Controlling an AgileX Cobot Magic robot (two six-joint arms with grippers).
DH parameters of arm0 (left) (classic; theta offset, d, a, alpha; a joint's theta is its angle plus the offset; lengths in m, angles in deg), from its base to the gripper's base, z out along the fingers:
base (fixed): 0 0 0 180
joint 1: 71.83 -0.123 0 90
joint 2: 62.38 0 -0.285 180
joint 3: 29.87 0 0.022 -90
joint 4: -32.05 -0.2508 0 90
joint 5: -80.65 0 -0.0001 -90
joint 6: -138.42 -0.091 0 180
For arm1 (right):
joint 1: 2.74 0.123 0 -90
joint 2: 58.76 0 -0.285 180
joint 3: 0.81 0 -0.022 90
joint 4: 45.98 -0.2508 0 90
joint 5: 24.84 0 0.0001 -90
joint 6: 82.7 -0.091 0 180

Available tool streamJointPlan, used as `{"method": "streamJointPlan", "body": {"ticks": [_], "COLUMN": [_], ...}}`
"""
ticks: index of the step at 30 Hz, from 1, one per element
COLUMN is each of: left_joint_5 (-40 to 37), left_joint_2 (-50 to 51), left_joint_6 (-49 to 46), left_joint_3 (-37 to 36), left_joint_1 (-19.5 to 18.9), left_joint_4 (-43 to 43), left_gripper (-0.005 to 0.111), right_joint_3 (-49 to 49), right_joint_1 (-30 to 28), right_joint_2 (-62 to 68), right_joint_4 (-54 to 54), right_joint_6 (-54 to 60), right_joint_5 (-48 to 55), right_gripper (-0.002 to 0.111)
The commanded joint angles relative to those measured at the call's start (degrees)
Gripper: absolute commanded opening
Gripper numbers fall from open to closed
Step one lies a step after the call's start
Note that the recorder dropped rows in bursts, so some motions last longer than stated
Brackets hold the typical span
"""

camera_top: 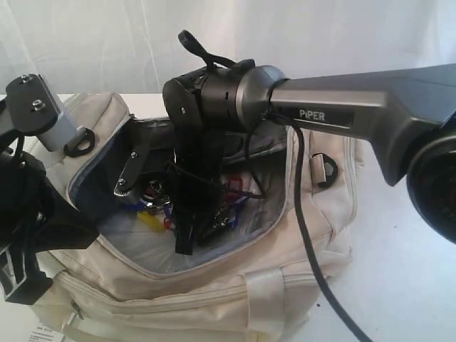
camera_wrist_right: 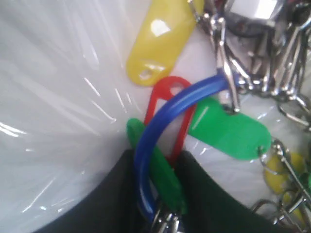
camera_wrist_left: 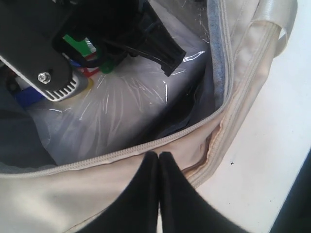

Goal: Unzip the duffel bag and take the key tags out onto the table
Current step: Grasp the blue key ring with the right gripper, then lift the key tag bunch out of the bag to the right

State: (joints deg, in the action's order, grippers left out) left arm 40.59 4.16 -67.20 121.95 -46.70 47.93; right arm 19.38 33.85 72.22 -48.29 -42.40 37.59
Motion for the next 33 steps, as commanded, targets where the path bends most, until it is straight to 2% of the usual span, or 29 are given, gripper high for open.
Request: {"method": "streamJointPlan", "body": {"ticks": [1, 10, 33], "left_joint_5": [-0.7, -0.7, -0.8], "left_joint_2": [-0.2, -0.2, -0.2], "left_joint_6": [0.4, 0.4, 0.4], "left_joint_3": [-0.4, -0.4, -0.4], "left_joint_1": [0.3, 0.3, 0.3], "left_joint_4": [1.0, 1.0, 1.2], "left_gripper": [0.0, 0.0, 0.0], "right_joint_3": [-0.8, 2.6, 2.7], "right_joint_1": [-0.5, -0.5, -0.5], "right_joint_2": [-0.8, -6.3, -17.7], "right_joint_4": [0.8, 0.8, 0.6], "right_joint_6": [-0.3, -0.3, -5.2], "right_joint_5": [3.4, 2.5, -1.4], "right_gripper": [0.0, 0.0, 0.0]}}
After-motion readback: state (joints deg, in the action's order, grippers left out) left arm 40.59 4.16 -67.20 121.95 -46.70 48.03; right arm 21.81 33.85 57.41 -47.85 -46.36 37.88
